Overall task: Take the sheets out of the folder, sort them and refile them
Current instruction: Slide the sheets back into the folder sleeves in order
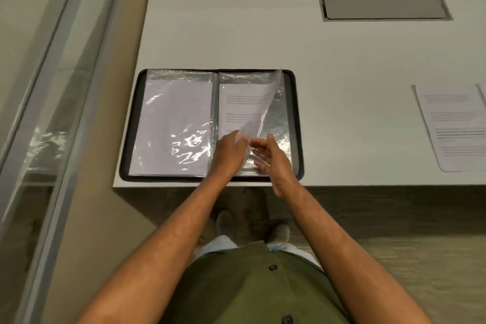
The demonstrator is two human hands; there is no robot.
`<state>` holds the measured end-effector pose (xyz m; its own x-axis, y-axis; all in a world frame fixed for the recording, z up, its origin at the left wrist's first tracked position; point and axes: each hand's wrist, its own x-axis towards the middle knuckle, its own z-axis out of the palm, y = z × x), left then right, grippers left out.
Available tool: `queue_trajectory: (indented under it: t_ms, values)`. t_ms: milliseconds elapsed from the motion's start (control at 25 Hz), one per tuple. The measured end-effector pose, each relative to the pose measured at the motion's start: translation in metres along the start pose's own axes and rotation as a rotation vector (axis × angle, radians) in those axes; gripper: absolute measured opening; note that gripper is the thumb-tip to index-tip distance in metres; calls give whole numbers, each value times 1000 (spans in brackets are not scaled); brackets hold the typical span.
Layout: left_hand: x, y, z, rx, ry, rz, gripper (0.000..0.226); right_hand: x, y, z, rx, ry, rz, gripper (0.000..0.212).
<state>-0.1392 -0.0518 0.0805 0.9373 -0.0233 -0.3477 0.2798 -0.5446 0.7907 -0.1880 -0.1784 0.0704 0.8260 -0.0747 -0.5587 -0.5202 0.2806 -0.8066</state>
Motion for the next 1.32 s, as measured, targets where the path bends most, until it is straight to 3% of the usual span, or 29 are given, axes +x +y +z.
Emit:
queue_trajectory:
  t_ms: [120,240,480,800,960,1160,1240,1320]
  values:
    - [4,-22,-54,-368,83,-132,29,13,3,39,-176,14,-44,33]
    - [2,-58,-105,-662,130,-227,24,25,17,78,-452,3,-147,44]
    - [4,-126,-173,-699,267,-379,20,40,42,135,-935,-60,-363,57]
    - [4,-170,-191,-456,295,-389,8,53,60,153,-1172,-111,-367,68]
    - [7,-172,-190,16,334,-311,10,56,65,153,-1284,-95,-398,66]
    - [6,-168,-181,404,353,-167,54,59,64,150,-1324,-96,-419,67]
    - [10,-170,-178,594,277,-102,52,60,62,147,-1329,-120,-419,66]
    - [16,-166,-172,604,186,-55,47,61,59,140,-1318,-157,-432,64]
